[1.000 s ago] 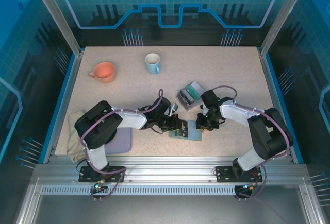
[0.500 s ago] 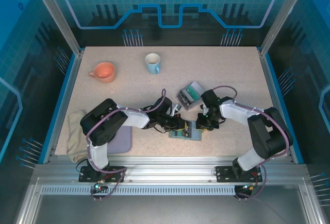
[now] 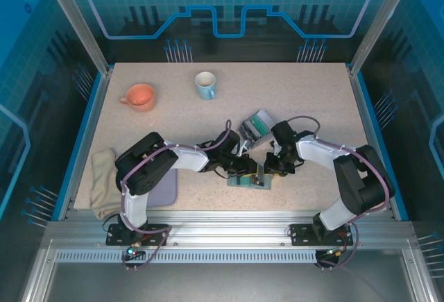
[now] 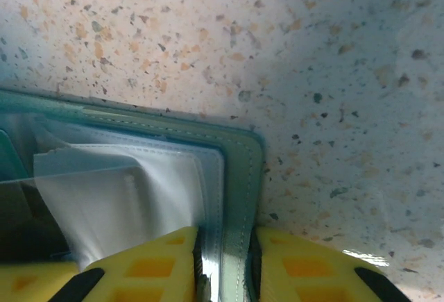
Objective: Put the credit cards into the card holder
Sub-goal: Insert the credit card into the card slot.
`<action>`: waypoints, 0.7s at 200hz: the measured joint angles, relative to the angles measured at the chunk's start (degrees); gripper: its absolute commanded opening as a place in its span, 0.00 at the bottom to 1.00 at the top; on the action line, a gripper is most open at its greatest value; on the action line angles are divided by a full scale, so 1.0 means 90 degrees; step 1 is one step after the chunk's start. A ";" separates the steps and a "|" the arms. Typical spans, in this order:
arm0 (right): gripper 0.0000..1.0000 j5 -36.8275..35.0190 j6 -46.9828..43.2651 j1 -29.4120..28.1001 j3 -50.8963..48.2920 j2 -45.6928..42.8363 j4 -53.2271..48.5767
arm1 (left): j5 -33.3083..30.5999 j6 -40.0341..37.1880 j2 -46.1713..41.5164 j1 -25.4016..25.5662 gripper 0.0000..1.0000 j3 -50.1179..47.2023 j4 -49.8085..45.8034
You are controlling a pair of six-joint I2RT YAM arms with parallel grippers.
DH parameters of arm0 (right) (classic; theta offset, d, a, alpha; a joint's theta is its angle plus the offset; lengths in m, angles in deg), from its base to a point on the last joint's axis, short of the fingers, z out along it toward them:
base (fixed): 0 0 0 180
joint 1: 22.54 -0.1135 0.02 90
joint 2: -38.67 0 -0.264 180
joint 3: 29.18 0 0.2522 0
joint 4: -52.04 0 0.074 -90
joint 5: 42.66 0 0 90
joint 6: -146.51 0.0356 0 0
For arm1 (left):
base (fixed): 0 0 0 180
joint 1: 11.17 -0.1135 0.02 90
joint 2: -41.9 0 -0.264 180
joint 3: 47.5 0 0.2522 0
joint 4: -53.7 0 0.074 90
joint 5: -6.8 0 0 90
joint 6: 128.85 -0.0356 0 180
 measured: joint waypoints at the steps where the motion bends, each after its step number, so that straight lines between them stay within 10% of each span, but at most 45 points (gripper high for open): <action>1: 0.23 0.0000 0.0000 0.0002 0.0000 0.0000 0.0000 | -0.0007 0.0012 0.0000 0.0002 0.26 0.0002 0.0000; 64: 0.24 0.0075 -0.0002 0.0075 -0.0005 0.0002 -0.0002 | -0.0532 0.0046 -0.0379 0.0039 0.34 -0.0097 -0.0423; 140: 0.24 0.0090 -0.0002 0.0075 -0.0005 0.0010 -0.0002 | -0.0799 0.0068 -0.0515 0.0041 0.04 -0.0126 -0.0746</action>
